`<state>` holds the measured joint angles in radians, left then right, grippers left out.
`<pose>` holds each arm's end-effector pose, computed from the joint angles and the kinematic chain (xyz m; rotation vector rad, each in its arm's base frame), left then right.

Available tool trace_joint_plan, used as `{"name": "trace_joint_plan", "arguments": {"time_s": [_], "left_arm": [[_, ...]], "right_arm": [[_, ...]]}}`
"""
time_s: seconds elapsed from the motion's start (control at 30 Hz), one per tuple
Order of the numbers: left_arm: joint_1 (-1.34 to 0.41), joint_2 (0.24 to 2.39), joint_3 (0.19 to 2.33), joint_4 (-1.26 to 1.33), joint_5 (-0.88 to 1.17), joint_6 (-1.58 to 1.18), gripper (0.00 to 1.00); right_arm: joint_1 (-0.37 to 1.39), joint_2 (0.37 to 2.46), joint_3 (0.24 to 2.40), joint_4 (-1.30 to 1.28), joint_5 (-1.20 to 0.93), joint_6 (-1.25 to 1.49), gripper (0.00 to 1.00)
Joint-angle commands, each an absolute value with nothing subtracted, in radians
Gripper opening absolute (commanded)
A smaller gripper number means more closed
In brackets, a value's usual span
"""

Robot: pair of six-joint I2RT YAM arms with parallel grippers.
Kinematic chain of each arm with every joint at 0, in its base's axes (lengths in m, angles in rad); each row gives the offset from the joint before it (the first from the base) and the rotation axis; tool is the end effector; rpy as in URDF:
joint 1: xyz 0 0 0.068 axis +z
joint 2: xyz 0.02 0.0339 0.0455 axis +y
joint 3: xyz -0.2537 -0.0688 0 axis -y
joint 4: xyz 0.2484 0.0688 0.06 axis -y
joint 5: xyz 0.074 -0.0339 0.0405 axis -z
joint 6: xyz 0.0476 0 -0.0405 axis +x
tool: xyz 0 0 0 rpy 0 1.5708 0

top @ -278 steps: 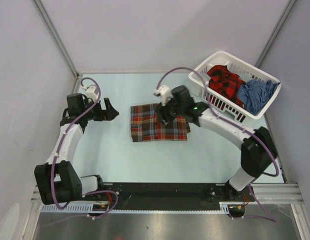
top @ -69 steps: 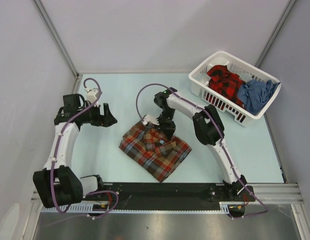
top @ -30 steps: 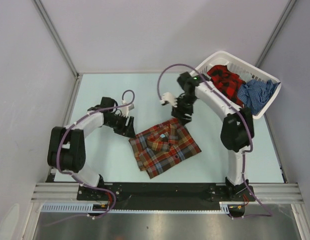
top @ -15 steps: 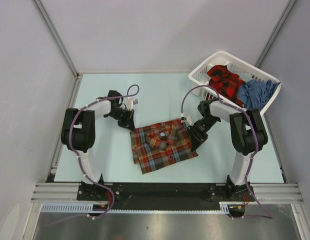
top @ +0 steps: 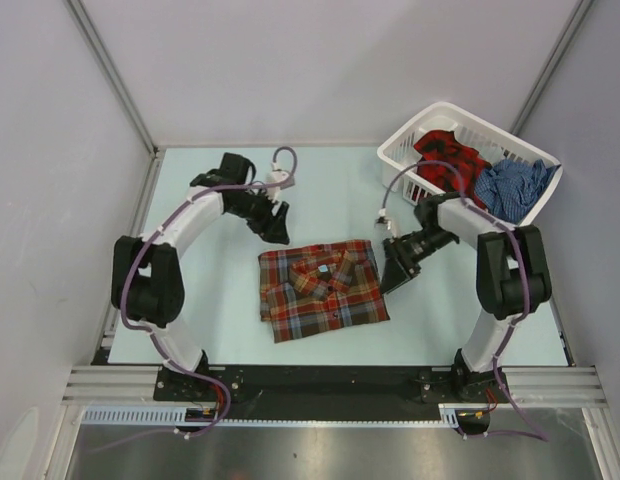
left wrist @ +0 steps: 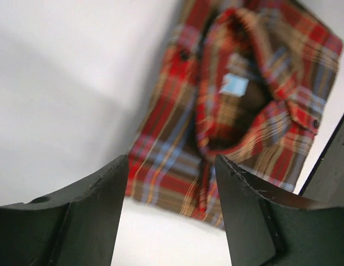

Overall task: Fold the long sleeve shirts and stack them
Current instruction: Fold the shirt

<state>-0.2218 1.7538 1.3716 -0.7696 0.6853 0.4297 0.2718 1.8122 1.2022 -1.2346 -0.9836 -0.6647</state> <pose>0.3486 -0.1095 0.2247 0.9938 2.3411 -0.8438 0.2701 0.1164 0.1701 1.0399 -2.4972 -1.4899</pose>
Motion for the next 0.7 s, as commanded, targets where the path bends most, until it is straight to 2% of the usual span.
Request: {"name": "trace_joint_plan", "arguments": {"time_s": [0.0, 0.13, 0.27, 0.47, 0.67], "left_arm": [[-0.366, 1.741, 1.411, -0.749, 0.681, 0.508, 0.69], [-0.468, 1.808, 1.423, -0.648, 0.596, 0.476, 0.69], [-0.538, 1.876, 1.477, -0.635, 0.554, 0.483, 0.69], [-0.661, 1.939, 1.577, -0.627, 0.581, 0.466, 0.71], [-0.773, 2.006, 1.629, -0.549, 0.48, 0.501, 0.71]], "right_arm": [[0.101, 1.747, 1.235, -1.222, -1.06, -0.669, 0.54], [0.051, 1.674, 1.157, -0.962, -0.922, -0.338, 0.46], [0.051, 1.638, 1.089, -0.818, -0.819, -0.189, 0.31], [0.028, 1.618, 1.028, -0.758, -0.768, -0.138, 0.29], [0.008, 1.628, 1.006, -0.755, -0.839, -0.132, 0.29]]}}
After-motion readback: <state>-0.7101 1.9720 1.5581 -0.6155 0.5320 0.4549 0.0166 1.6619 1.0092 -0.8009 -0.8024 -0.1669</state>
